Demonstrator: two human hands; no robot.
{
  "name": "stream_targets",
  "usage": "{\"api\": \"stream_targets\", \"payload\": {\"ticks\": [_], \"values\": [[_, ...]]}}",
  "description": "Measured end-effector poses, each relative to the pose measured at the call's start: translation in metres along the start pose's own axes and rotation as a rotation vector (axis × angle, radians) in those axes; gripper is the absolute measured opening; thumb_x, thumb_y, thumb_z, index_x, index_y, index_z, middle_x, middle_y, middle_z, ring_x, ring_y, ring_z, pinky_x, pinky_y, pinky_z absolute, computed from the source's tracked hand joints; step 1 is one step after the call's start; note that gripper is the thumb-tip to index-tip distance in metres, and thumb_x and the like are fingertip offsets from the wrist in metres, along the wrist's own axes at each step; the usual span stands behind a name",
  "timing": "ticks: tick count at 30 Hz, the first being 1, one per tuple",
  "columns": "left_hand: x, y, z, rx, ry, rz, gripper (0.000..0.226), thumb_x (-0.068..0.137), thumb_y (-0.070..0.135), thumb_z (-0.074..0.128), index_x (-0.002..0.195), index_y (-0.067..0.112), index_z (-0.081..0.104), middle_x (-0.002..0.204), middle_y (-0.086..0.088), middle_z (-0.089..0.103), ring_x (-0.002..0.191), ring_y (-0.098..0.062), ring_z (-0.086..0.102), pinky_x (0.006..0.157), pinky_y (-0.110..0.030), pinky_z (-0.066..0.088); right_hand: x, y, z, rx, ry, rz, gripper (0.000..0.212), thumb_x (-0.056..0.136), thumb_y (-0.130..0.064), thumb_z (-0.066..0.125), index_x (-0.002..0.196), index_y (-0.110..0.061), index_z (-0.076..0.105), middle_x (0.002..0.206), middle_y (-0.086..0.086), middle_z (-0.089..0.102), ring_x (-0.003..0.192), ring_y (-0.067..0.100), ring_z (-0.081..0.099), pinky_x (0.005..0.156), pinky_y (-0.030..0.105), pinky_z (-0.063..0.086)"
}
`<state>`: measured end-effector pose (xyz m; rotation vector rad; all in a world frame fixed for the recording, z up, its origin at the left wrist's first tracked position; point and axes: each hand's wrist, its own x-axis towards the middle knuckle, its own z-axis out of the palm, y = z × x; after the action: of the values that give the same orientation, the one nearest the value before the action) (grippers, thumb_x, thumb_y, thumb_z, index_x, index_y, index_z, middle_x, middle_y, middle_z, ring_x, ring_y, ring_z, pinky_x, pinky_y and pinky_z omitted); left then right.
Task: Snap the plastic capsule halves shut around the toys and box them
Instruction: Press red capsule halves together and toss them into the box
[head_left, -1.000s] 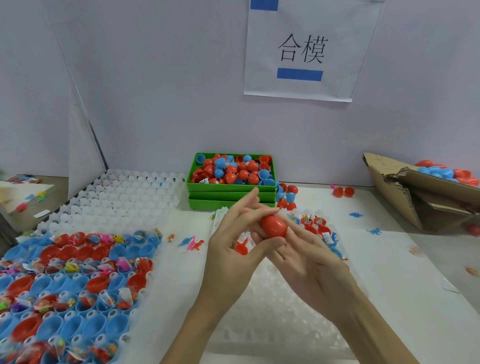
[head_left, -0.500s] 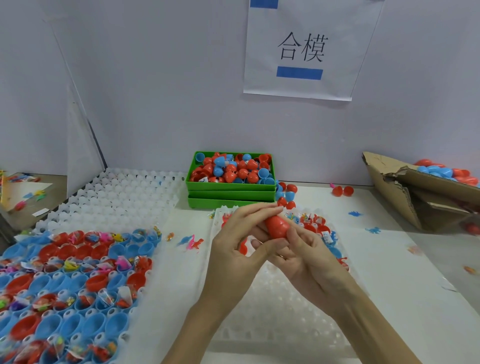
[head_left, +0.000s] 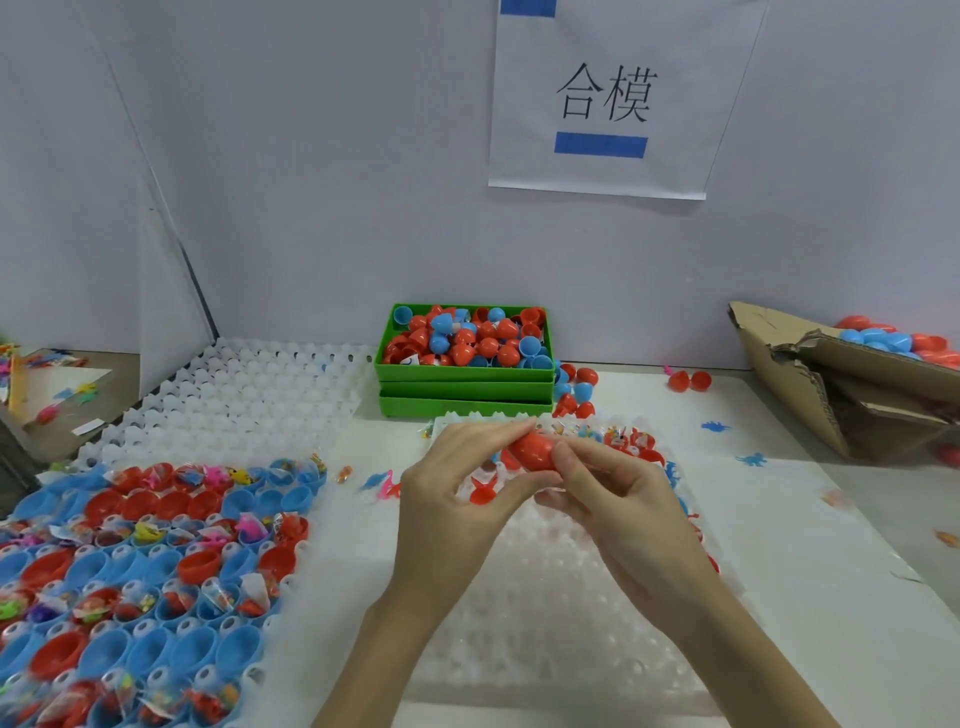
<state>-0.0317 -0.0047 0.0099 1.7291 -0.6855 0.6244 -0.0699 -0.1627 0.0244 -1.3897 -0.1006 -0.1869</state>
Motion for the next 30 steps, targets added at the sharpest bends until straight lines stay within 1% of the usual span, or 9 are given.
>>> {"api": "stream_targets", "payload": {"ticks": [3, 5, 7, 10, 15, 18, 21, 26, 30], "values": [[0.0003, -0.0034, 0.0013, -0.104, -0.068, -0.078, 0.044, 0.087, 0.032, 0.078, 0.13, 0.028, 0.07, 0.124, 0.014, 0.07, 0.116, -0.013, 0.067, 0.092, -0.022, 0.057, 0.0006, -0.0019, -0.0033, -0.098, 0.086, -0.031, 0.035, 0.081, -0.045, 0.073, 0.112, -0.03, 0.08, 0.108, -0.006, 0.079, 0.106, 0.013, 0.074, 0.082, 0.015, 0.057], [0.0007, -0.0052, 0.0018, -0.161, -0.069, -0.106, 0.039, 0.09, 0.024, 0.076, 0.128, 0.028, 0.072, 0.123, 0.015, 0.071, 0.118, -0.016, 0.068, 0.092, -0.025, 0.059, 0.0017, -0.0033, -0.0062, -0.101, 0.109, -0.044, 0.035, 0.08, -0.039, 0.076, 0.112, -0.026, 0.08, 0.106, -0.005, 0.08, 0.103, 0.015, 0.075, 0.08, 0.016, 0.058], [0.0014, -0.0062, 0.0019, -0.207, -0.045, -0.14, 0.034, 0.09, 0.024, 0.075, 0.125, 0.026, 0.075, 0.12, 0.015, 0.072, 0.119, -0.015, 0.068, 0.091, -0.023, 0.059, 0.0016, -0.0055, -0.0074, -0.101, 0.101, -0.053, 0.032, 0.081, -0.034, 0.077, 0.112, -0.025, 0.081, 0.106, -0.005, 0.08, 0.103, 0.015, 0.075, 0.081, 0.017, 0.058], [0.001, -0.0075, 0.0017, -0.26, -0.04, -0.188, 0.032, 0.09, 0.024, 0.076, 0.122, 0.024, 0.076, 0.117, 0.015, 0.074, 0.118, -0.013, 0.068, 0.09, -0.023, 0.06, -0.0001, -0.0077, -0.0059, -0.127, 0.102, -0.074, 0.033, 0.08, -0.035, 0.077, 0.113, -0.028, 0.08, 0.106, -0.006, 0.08, 0.103, 0.013, 0.075, 0.078, 0.017, 0.058], [0.0002, -0.009, 0.0018, -0.284, -0.059, -0.186, 0.034, 0.089, 0.02, 0.077, 0.123, 0.024, 0.076, 0.121, 0.014, 0.073, 0.121, -0.015, 0.068, 0.092, -0.026, 0.06, -0.0015, -0.0084, -0.0055, -0.172, 0.121, -0.102, 0.036, 0.079, -0.034, 0.076, 0.114, -0.027, 0.079, 0.103, -0.009, 0.079, 0.1, 0.012, 0.075, 0.074, 0.019, 0.059], [0.0002, -0.0097, 0.0017, -0.318, -0.055, -0.196, 0.035, 0.088, 0.019, 0.078, 0.123, 0.022, 0.077, 0.122, 0.011, 0.074, 0.121, -0.018, 0.068, 0.094, -0.029, 0.061, -0.0021, -0.0087, -0.0054, -0.186, 0.11, -0.122, 0.035, 0.079, -0.031, 0.076, 0.113, -0.027, 0.079, 0.103, -0.011, 0.08, 0.1, 0.01, 0.075, 0.075, 0.017, 0.059], [0.0007, -0.0098, 0.0026, -0.36, -0.041, -0.2, 0.035, 0.087, 0.016, 0.078, 0.122, 0.018, 0.077, 0.123, 0.007, 0.074, 0.122, -0.018, 0.068, 0.098, -0.027, 0.058, -0.0029, -0.0087, -0.0039, -0.199, 0.107, -0.164, 0.034, 0.08, -0.029, 0.076, 0.114, -0.027, 0.078, 0.105, -0.014, 0.079, 0.101, 0.008, 0.075, 0.079, 0.015, 0.058], [-0.0002, -0.0077, 0.0034, -0.34, -0.047, -0.203, 0.038, 0.087, 0.018, 0.08, 0.124, 0.027, 0.076, 0.123, 0.012, 0.074, 0.12, -0.016, 0.069, 0.094, -0.027, 0.06, -0.0041, -0.007, -0.0018, -0.176, 0.139, -0.202, 0.034, 0.079, -0.028, 0.077, 0.112, -0.025, 0.078, 0.104, -0.013, 0.079, 0.101, 0.008, 0.075, 0.081, 0.013, 0.056], [-0.0007, -0.0069, 0.0034, -0.243, -0.074, -0.157, 0.045, 0.087, 0.023, 0.082, 0.131, 0.028, 0.072, 0.128, 0.014, 0.072, 0.126, -0.018, 0.066, 0.1, -0.033, 0.059, -0.0043, -0.0068, -0.0028, -0.148, 0.148, -0.166, 0.037, 0.078, -0.032, 0.078, 0.114, -0.024, 0.079, 0.105, -0.009, 0.08, 0.103, 0.01, 0.075, 0.08, 0.015, 0.057]]}}
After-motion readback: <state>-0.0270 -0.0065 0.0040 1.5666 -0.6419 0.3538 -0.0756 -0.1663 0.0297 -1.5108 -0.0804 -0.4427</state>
